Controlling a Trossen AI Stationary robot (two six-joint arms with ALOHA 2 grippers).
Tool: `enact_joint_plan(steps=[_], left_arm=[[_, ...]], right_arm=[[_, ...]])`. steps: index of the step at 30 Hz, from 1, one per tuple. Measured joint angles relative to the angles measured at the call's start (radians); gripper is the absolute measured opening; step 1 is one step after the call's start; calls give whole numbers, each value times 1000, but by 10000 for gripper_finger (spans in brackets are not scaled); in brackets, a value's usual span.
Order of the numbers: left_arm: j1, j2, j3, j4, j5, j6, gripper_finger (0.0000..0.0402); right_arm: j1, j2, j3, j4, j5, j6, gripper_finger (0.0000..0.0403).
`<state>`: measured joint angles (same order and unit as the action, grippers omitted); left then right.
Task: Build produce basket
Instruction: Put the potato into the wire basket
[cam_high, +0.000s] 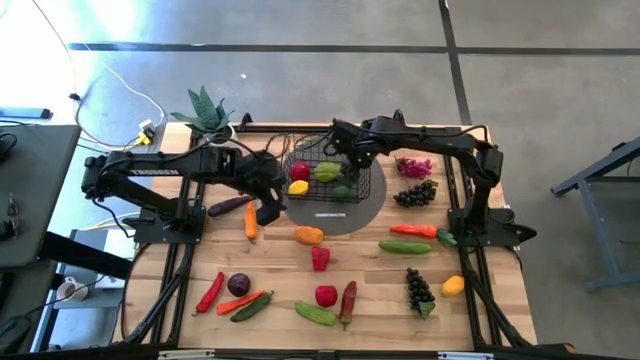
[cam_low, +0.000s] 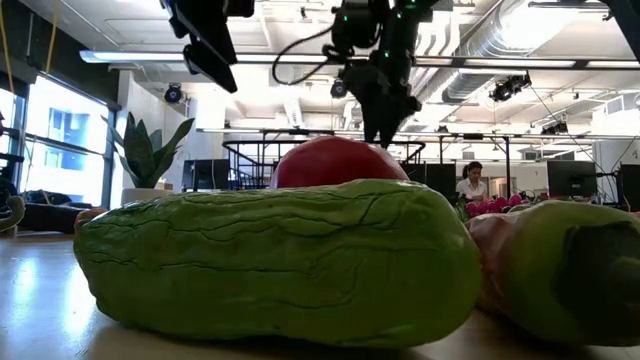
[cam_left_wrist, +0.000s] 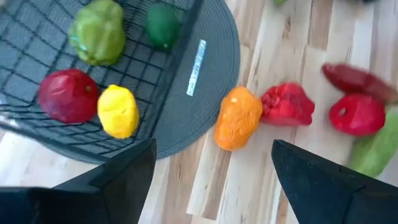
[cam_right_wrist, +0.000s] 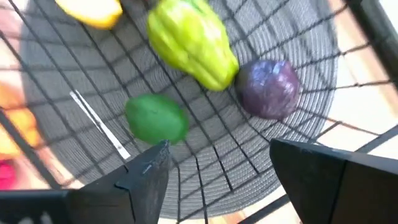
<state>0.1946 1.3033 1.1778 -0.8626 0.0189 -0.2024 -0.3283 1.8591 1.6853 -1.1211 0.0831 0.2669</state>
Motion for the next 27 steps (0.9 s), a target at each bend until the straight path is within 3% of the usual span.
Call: enact_joint_plan(steps=[16,27], left_arm=[[-91,188,0,121,0,258,310],[-105,323,0,219,0,319,310]], right_arm=[[-33,0,268,-276,261,186,256],[-44,0,318,-345,275,257,257]])
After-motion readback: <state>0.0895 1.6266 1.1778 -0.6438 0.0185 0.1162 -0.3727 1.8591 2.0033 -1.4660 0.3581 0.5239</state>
